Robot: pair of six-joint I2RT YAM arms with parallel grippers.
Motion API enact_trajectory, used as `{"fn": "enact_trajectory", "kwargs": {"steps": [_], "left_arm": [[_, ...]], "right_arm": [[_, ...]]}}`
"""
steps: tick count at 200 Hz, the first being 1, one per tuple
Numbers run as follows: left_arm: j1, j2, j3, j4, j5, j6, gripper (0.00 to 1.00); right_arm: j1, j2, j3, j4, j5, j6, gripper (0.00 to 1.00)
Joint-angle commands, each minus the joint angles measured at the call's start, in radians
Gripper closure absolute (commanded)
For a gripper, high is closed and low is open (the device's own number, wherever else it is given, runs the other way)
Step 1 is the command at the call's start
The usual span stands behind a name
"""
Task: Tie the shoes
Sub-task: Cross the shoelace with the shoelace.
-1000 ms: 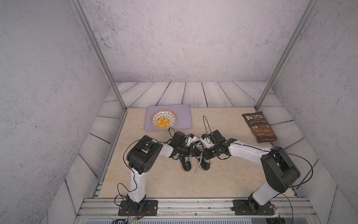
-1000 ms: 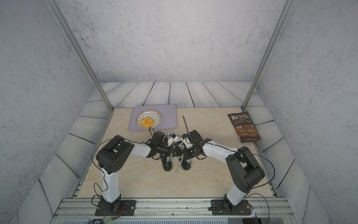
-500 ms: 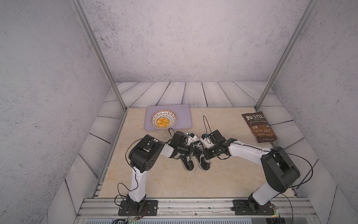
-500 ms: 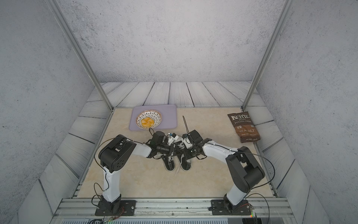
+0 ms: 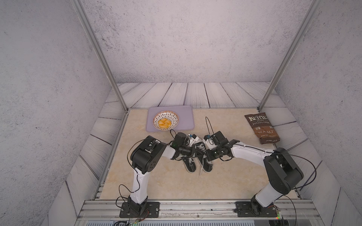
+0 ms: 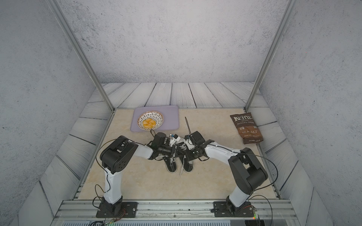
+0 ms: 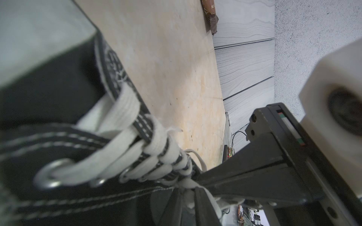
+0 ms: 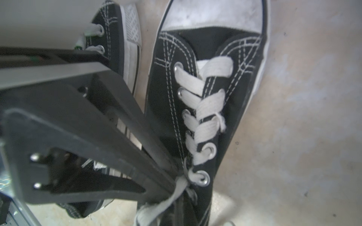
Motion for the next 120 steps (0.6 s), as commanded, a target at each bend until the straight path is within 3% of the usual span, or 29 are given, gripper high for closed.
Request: {"fn": "enact_trajectory", "kwargs": {"steps": [1,77,120], "left_arm": [[-0.011,0.041,-0.003,0.002,0.02,0.007,0.84],[-0.023,0.044,-0.008,0.033,0.045,-0.019,1.0],[-0.015,0.007,-0.049,0.03,-0.078,-0.016,1.0]], "right_arm": [[-0.001,-0.004,-0.011,0.041,-0.003,0.019,1.0],[-0.001,-0.021,-0.018,0.052,0.015,0.031,1.0],[-0.003,-0.069,-0.032,0.015,0.075,0.026,0.98]]}}
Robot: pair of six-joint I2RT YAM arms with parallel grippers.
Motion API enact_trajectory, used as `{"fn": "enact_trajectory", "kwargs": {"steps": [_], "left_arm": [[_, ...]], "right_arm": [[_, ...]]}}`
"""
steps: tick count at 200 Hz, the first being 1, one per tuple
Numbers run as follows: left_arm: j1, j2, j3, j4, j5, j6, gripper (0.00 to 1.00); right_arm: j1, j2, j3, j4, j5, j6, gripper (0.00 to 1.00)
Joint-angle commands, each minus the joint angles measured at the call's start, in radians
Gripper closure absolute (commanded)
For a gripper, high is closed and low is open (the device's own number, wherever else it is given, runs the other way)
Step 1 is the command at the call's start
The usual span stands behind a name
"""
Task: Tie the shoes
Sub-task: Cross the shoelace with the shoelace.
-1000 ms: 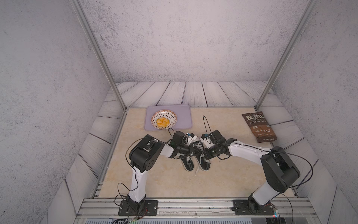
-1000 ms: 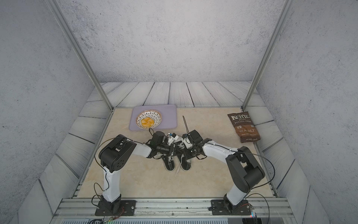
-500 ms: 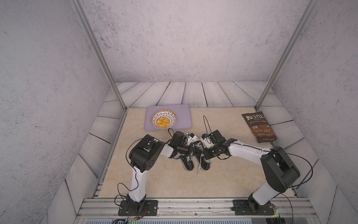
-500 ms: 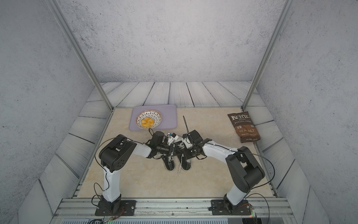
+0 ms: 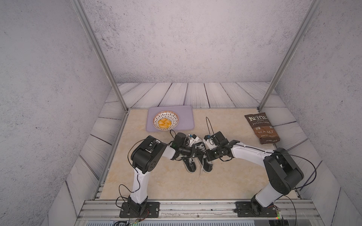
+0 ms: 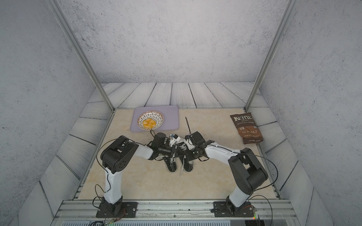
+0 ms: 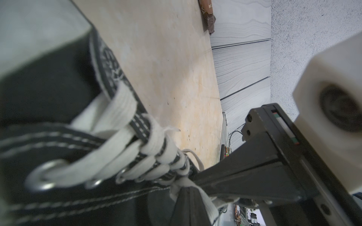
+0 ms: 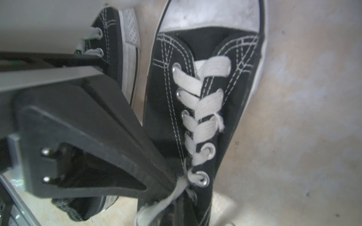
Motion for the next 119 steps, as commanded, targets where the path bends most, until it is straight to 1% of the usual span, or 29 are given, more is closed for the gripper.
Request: {"fn": "enact_trajectory", "kwargs": {"steps": [1,18,29,40,55,71,104,119], "left_arm": [[-0.015,-0.001,-0.038,-0.011,-0.082,0.011,1.0],[-0.013,-0.023,-0.053,-0.007,-0.127,0.013,1.0],[-0.013,-0.034,-0.059,0.001,-0.145,0.011,1.0],[-0.012,-0.04,-0.061,0.008,-0.155,0.008,1.0],[-0.012,-0.04,-0.06,0.01,-0.152,0.007,1.0],[-0.012,-0.035,-0.058,0.021,-0.141,0.005,1.0],[-0.013,-0.005,-0.052,0.063,-0.082,-0.015,1.0],[-0.013,0.008,-0.05,0.084,-0.064,-0.03,1.0]], "right_arm": [[-0.002,-0.067,-0.021,-0.003,0.064,0.004,0.97],[-0.002,-0.095,-0.029,-0.029,0.09,-0.003,0.94],[-0.003,-0.112,-0.034,-0.043,0.104,-0.008,0.9],[-0.003,-0.131,-0.041,-0.05,0.115,-0.01,0.86],[-0.002,-0.15,-0.049,-0.054,0.122,-0.01,0.84],[-0.003,-0.158,-0.053,-0.052,0.125,-0.009,0.84],[-0.003,-0.144,-0.054,-0.033,0.115,-0.01,0.9],[-0.003,-0.129,-0.052,-0.025,0.1,-0.01,0.9]]}}
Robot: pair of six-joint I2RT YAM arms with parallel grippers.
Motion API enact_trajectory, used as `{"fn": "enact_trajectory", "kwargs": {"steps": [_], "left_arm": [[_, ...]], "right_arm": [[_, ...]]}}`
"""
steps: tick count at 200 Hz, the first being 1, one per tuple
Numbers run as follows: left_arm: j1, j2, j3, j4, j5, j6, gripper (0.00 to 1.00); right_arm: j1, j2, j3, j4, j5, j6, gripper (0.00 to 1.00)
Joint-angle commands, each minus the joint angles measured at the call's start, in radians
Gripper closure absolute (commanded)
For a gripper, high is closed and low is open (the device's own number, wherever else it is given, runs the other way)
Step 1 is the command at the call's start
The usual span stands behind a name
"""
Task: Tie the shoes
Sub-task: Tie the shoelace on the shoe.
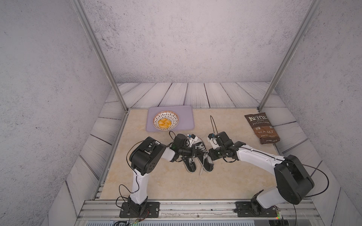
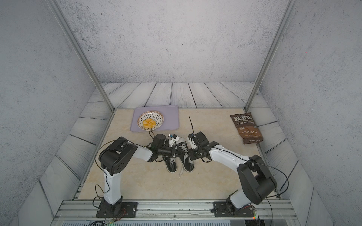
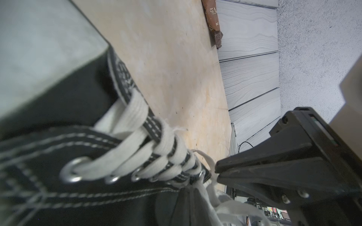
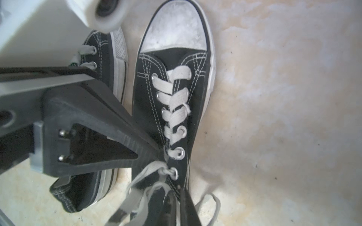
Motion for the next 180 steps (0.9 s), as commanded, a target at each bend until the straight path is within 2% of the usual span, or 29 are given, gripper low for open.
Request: {"fn": "enact_trajectory", "kwargs": {"steps": [1,69,120,180], "left_arm": [[-0.001,0.038,-0.007,0.036,0.035,-0.014,1.0],[-0.006,0.05,-0.001,0.059,0.079,-0.019,0.96],[-0.018,0.059,0.01,0.053,0.093,-0.016,0.84],[-0.035,0.067,0.046,0.003,0.103,0.007,0.81]], "right_arm": [[-0.003,-0.004,-0.007,0.002,0.0,-0.005,0.9],[-0.002,0.022,-0.007,0.015,-0.04,-0.013,0.9],[-0.003,0.042,-0.004,0.023,-0.055,-0.013,0.9],[-0.002,0.058,-0.008,0.035,-0.059,-0.013,0.9]]}}
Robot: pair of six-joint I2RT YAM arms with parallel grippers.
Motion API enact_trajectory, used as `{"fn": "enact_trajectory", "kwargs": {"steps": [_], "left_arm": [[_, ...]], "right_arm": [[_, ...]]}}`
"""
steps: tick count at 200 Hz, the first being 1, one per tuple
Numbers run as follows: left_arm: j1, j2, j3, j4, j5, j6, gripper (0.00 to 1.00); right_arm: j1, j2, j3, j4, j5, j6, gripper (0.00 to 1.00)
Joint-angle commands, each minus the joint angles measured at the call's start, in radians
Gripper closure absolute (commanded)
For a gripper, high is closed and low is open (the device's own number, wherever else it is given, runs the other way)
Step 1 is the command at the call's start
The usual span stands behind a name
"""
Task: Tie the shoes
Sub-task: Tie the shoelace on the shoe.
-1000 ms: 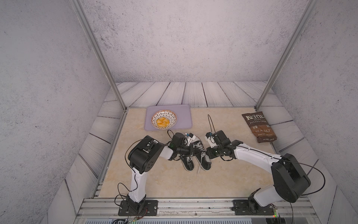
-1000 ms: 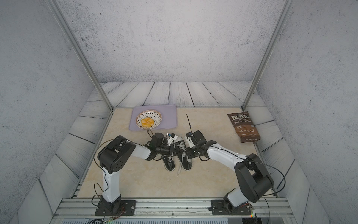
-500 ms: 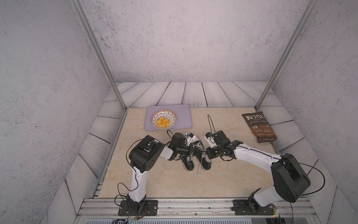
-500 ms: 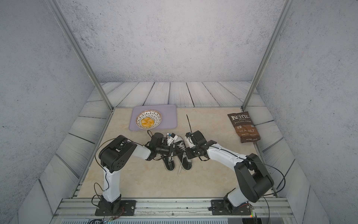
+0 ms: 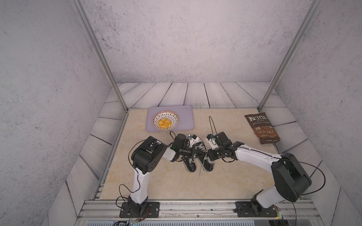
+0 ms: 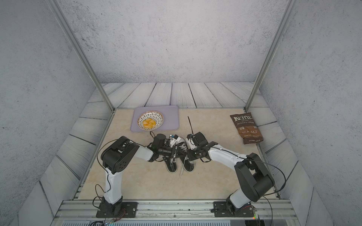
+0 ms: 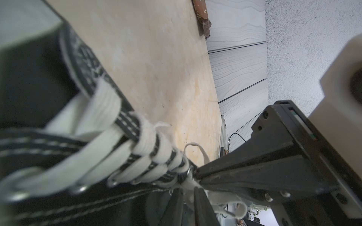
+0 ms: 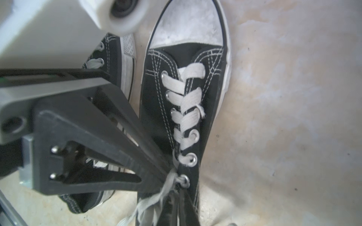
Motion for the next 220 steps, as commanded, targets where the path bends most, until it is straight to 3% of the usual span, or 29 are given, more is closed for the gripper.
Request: {"fn": "enact_trajectory", "kwargs": {"steps": [1,98,148,190,220], "left_arm": [[-0.026,0.034,0.026,-0.037,0.017,0.031,0.81],[-0.031,0.019,0.022,-0.091,-0.019,0.067,0.84],[-0.03,-0.085,-0.046,-0.11,-0.133,0.099,0.68],[-0.03,-0.143,-0.09,-0.099,-0.189,0.078,0.65],[-0.036,-0.147,-0.066,-0.183,-0.194,0.115,0.8]], "right_arm": [[-0.002,0.025,-0.007,0.004,-0.009,-0.01,0.9],[-0.003,0.018,-0.005,0.007,0.001,-0.01,0.9],[-0.002,-0.004,-0.005,-0.004,0.012,-0.014,0.9],[-0.003,-0.023,-0.01,-0.004,0.005,-0.013,0.9],[-0.002,-0.05,-0.009,-0.012,0.007,-0.013,0.9]]}}
